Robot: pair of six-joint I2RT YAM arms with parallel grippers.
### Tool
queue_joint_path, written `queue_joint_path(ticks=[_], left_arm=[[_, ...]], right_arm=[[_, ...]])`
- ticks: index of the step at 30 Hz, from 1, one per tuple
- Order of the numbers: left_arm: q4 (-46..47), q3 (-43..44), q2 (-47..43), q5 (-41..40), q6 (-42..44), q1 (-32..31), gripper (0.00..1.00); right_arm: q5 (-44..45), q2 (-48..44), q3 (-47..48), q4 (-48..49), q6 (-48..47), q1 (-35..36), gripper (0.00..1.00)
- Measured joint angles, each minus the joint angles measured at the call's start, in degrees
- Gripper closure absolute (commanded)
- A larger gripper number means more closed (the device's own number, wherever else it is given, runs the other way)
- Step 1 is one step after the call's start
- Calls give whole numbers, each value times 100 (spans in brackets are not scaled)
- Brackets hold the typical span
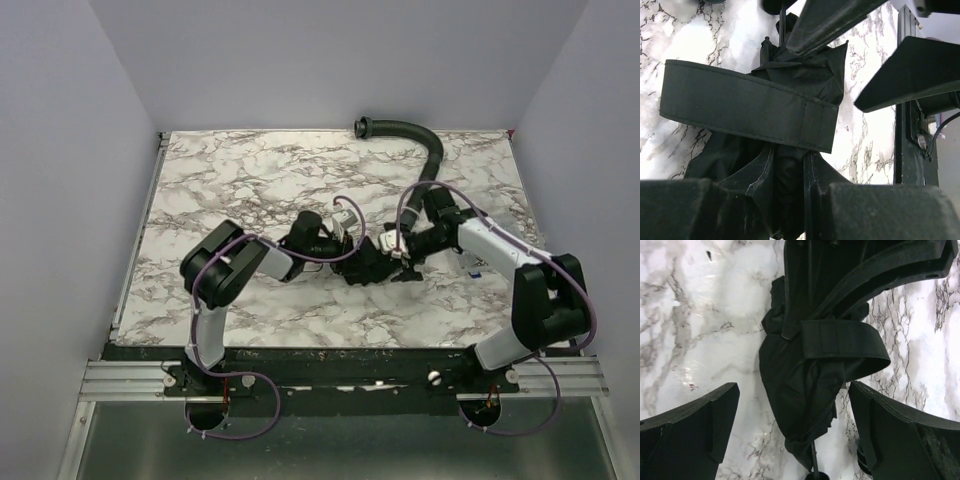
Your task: Put away the umbrella
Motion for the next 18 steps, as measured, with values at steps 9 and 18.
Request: queue_joint_path(ticks=[9,18], left_arm=[[66,105,155,317,-166,79,97],[44,125,149,463,-382,76,58]], right_arm=[[496,74,-1078,1694,7,302,37],[879,306,-922,2024,369,505,91]])
